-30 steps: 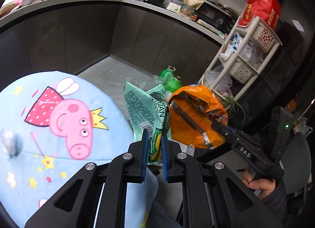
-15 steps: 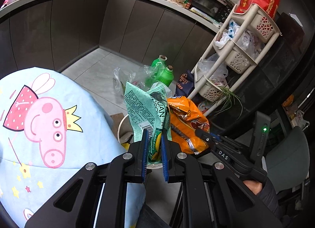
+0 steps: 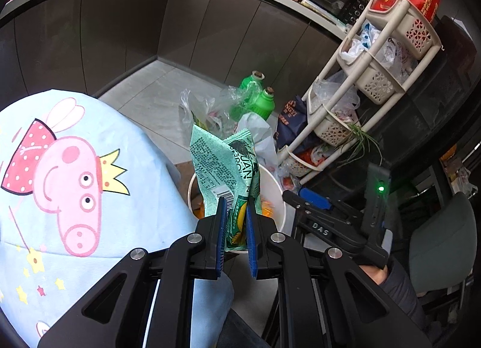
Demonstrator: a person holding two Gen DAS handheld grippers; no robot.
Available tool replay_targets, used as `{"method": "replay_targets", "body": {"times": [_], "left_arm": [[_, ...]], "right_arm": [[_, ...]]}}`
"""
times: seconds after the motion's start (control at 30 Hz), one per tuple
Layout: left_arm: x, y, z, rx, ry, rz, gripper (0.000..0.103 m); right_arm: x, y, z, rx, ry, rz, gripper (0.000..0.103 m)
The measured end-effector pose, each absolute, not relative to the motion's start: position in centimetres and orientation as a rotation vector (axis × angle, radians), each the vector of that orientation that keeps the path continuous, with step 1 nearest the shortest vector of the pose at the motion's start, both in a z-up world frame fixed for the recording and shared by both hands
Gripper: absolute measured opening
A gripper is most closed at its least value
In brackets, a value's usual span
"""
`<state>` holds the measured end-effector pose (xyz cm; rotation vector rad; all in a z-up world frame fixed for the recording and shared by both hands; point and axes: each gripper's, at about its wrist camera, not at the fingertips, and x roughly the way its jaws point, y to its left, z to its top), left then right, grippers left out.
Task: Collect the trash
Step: 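Carry the green wrapper and orange chip bag over the bin, then open both tools to drop the green wrapper and chip bag into the bin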
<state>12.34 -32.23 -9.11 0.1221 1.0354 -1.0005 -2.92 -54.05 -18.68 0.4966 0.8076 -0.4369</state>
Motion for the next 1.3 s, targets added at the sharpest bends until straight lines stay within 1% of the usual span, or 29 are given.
{"method": "replay_targets", "body": {"times": [0.3,0.57,0.67,0.7,0.73,0.77,0.8,0.83,0.87,0.9,0.93,0.97,1.0,1.03,1.3], "left_arm": [[12.4,-35.4,-12.3,0.178,1.12,-1.041,0.012],[12.3,-39.8,-16.3,0.253,1.185,-1.075,0.014],[12.5,-40.5,-17.6,0.257,1.198,-1.049,0.022],[12.6,-40.6,-17.8,0.256,1.201,-1.037,0.033],[12.8,-40.4,-17.9,0.25,1.201,-1.021,0.05],[13.0,-40.0,-17.7,0.229,1.189,-1.005,0.057],[13.1,-39.8,-17.5,0.21,1.176,-0.997,0.067],[13.2,-39.5,-17.1,0.191,1.164,-0.988,0.074],[13.4,-39.1,-16.7,0.173,1.154,-0.981,0.077],[13.5,-38.9,-16.3,0.163,1.145,-0.975,0.081],[13.6,-38.7,-16.0,0.156,1.133,-0.968,0.087],[13.7,-38.5,-15.5,0.151,1.119,-0.959,0.09],[13.7,-38.2,-15.0,0.147,1.099,-0.945,0.094],[13.7,-38.3,-14.6,0.145,1.083,-0.935,0.094],[13.2,-36.2,-11.3,0.102,1.024,-0.902,0.094]], "right_arm": [[-5.0,-54.4,-18.3,0.492,0.799,-0.437,0.049],[-5.3,-53.2,-19.3,0.474,0.84,-0.389,0.049],[-5.2,-52.6,-19.7,0.452,0.864,-0.373,0.054],[-5.2,-52.4,-19.7,0.444,0.869,-0.368,0.056],[-5.2,-52.3,-19.8,0.44,0.87,-0.366,0.059],[-5.2,-52.2,-19.8,0.438,0.87,-0.362,0.061],[-5.2,-52.3,-19.9,0.439,0.87,-0.357,0.065],[-5.2,-52.3,-19.9,0.44,0.868,-0.353,0.069],[-5.2,-52.3,-19.9,0.439,0.866,-0.352,0.071],[-5.1,-52.2,-19.9,0.439,0.864,-0.352,0.076],[-5.0,-52.2,-19.8,0.439,0.86,-0.352,0.085],[-5.0,-52.1,-19.7,0.439,0.857,-0.351,0.089],[-4.9,-52.0,-19.6,0.439,0.854,-0.349,0.097],[-4.8,-51.9,-19.4,0.437,0.85,-0.343,0.099],[-4.1,-50.3,-17.9,0.398,0.851,-0.318,0.099]]}}
